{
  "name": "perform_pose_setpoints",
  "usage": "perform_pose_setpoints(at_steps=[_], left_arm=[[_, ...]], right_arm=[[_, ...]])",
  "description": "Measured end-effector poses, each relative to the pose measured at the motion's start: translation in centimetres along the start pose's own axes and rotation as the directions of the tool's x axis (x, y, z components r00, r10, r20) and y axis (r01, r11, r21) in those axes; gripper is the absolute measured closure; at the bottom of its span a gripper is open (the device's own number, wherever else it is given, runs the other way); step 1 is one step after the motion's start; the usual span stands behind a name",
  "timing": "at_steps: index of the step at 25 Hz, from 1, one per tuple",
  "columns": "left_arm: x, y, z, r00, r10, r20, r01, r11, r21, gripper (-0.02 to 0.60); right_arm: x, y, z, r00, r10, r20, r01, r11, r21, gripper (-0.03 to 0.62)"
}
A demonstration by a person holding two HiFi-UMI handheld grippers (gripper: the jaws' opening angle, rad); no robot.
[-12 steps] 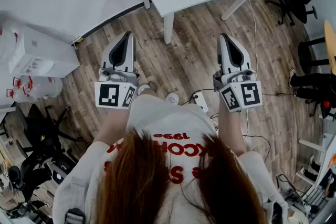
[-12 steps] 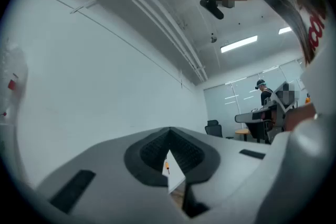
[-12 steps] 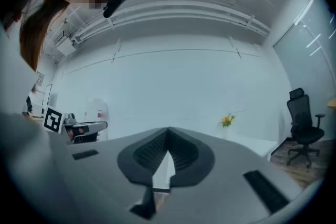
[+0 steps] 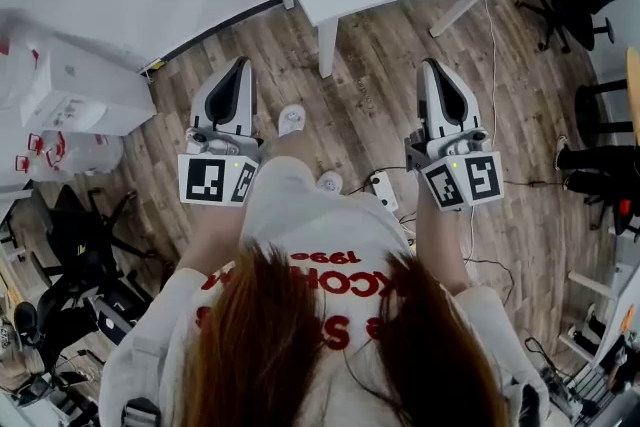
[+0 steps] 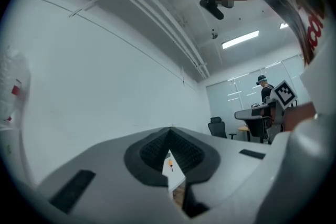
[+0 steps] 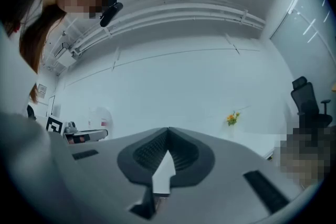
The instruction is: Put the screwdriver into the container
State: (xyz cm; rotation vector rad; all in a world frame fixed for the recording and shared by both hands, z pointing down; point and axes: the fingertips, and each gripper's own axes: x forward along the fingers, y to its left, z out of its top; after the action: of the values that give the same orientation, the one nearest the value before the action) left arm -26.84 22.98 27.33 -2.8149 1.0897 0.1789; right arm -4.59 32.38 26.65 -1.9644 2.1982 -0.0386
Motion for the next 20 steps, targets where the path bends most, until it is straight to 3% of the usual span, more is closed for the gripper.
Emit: perform_pose_setpoints(at_steps=[7, 20], left_arm=[[3.6, 0.3, -1.1, 1.000, -0.029, 0.001, 0.029, 0.999, -0.015, 0.577], [17.2, 5.3, -3.3, 0.996, -0.076, 0.040, 0.078, 0.995, -0.055, 0.577]], right_arm=[[2.3, -2.0, -0.6, 1.000, -0.012, -0.015, 0.012, 1.000, 0.010, 0.589], [13.1, -8.4, -0.7, 0.998, -0.049, -0.029, 0.048, 0.999, -0.007, 0.589]])
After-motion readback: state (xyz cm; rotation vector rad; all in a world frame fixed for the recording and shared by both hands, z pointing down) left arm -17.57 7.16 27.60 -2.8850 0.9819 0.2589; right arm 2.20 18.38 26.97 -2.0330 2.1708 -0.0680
